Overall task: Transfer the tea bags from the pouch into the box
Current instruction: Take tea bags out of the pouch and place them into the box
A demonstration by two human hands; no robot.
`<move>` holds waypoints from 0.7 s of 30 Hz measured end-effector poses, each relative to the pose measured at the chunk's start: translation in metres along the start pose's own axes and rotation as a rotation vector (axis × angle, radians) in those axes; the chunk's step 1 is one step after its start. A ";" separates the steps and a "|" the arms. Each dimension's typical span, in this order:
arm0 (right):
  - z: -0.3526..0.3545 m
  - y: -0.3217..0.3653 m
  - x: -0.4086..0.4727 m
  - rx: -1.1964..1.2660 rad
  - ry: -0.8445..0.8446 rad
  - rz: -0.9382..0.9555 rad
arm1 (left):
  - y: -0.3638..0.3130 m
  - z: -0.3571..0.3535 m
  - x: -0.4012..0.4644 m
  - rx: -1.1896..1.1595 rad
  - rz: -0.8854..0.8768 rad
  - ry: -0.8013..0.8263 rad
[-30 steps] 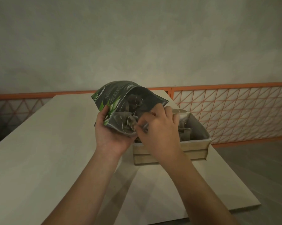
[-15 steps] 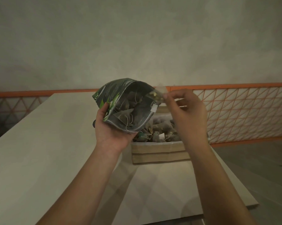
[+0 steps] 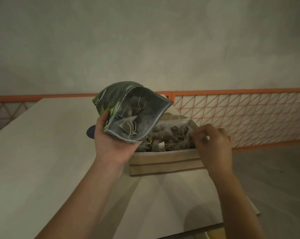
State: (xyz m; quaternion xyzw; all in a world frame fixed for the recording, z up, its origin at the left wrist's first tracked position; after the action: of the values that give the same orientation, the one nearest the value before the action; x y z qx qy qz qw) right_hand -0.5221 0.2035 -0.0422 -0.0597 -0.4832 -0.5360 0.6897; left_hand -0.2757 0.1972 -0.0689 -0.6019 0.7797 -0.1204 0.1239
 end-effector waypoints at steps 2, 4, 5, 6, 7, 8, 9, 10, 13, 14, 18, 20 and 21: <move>-0.005 0.001 -0.006 -0.198 0.006 0.058 | 0.002 0.001 -0.001 0.002 0.007 0.001; -0.006 0.001 -0.009 -0.225 0.008 0.050 | 0.001 0.003 -0.001 0.000 0.012 -0.002; -0.006 0.001 -0.010 -0.227 0.006 0.048 | 0.001 0.003 -0.002 -0.003 0.014 -0.002; -0.007 0.002 -0.011 -0.234 0.016 0.044 | 0.000 0.004 -0.002 -0.004 0.013 -0.002; -0.010 0.004 -0.011 -0.254 0.036 0.043 | -0.002 0.004 -0.003 -0.003 0.010 -0.001; -0.012 0.006 -0.011 -0.283 0.055 0.040 | -0.003 0.004 -0.004 -0.001 0.007 0.000; -0.014 0.008 -0.010 -0.308 0.065 0.031 | -0.004 0.004 -0.004 0.000 0.005 0.001; -0.014 0.009 -0.010 -0.313 0.061 0.021 | -0.005 0.003 -0.005 0.000 0.005 0.004; -0.014 0.020 -0.007 -0.246 0.049 0.048 | -0.007 0.005 -0.007 -0.001 0.005 0.004; -0.018 0.024 -0.005 -0.235 0.087 0.062 | -0.008 0.006 -0.007 -0.004 0.006 0.000; -0.041 0.025 -0.008 -0.239 0.313 0.000 | -0.013 0.004 -0.010 -0.004 -0.001 0.005; -0.035 0.040 -0.007 -0.207 0.229 0.032 | -0.014 0.004 -0.011 -0.001 -0.011 0.007; -0.027 0.055 -0.005 -0.145 0.141 0.062 | -0.015 0.004 -0.011 0.001 -0.016 0.004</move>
State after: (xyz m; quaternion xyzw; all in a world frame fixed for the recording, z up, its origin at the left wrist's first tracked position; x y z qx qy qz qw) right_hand -0.4614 0.2141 -0.0363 -0.0865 -0.3912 -0.5509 0.7321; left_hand -0.2583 0.2040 -0.0674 -0.6079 0.7749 -0.1231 0.1216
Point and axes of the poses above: each hand's wrist, its own x-axis towards the middle knuckle, its own z-axis out of the back of the hand, y = z × x, the point moved 10 cm from there along x, towards the middle knuckle, and after that the axes turned 10 degrees about z, right-handed, at the moved point
